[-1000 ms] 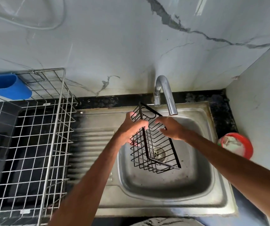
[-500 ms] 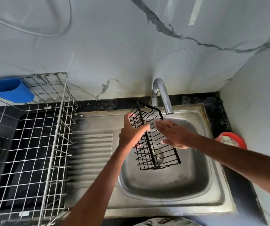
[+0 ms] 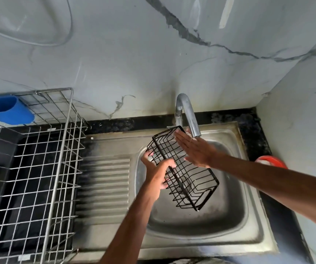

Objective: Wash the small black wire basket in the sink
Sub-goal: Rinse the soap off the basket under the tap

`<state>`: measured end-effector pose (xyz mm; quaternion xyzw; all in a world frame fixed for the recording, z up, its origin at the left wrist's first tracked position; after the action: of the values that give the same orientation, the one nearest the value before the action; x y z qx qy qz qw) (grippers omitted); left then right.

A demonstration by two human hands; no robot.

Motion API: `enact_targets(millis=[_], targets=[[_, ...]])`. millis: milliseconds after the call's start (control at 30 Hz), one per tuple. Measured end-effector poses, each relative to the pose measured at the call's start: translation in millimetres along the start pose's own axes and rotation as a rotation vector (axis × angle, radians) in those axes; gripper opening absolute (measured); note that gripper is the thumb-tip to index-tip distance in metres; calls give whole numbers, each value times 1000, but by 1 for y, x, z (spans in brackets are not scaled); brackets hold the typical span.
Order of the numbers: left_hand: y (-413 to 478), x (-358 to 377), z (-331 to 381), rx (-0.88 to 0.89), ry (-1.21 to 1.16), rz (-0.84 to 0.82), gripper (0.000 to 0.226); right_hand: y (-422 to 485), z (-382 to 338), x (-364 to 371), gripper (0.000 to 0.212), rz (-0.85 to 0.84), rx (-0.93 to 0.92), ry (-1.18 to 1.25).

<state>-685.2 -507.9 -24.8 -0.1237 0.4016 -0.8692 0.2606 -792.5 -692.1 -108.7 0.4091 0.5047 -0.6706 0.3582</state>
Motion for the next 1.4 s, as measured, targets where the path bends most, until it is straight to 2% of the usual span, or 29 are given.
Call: enact_targets(millis=[133, 267, 367, 433, 600, 800, 867, 967, 1133, 1233, 1400], targets=[[-7, 4, -1, 9, -70, 17, 100, -3, -1, -7, 97, 6, 32, -2], [-12, 2, 0, 41, -111, 67, 87, -10, -4, -23, 82, 58, 45, -46], [-15, -1, 4, 77, -109, 105, 84, -14, -5, -36, 83, 87, 60, -73], [-16, -2, 5, 121, -94, 125, 75, -13, -5, -39, 83, 108, 81, -93], [-6, -5, 17, 203, -54, 82, 72, -9, -10, -35, 76, 73, 87, -138], [9, -12, 32, 366, 70, 25, 81, -56, -30, 14, 72, -4, -73, -178], [13, -9, 30, 384, 139, 6, 84, -58, -26, 17, 73, -31, -73, -178], [17, -6, 28, 373, 175, -1, 87, -45, -12, -2, 76, 18, -46, -288], [20, -11, 34, 377, 97, -4, 81, -19, 13, -46, 71, 149, 38, -375], [20, -17, 33, 401, 80, -7, 81, -11, 8, -42, 77, 73, 12, -326], [19, -23, 34, 413, -38, 47, 75, -38, -7, -4, 77, -48, -121, -88]])
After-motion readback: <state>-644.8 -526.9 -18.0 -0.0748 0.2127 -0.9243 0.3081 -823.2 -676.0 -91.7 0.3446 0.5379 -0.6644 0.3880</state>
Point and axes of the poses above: each hand's wrist, its own y-axis towards the middle knuckle, its own x-axis out of the palm, z = x × y, the point moved 2 cm from there along y, towards the middle knuckle, and after that the axes turned 9 degrees about -z, right-handed, at the moved point
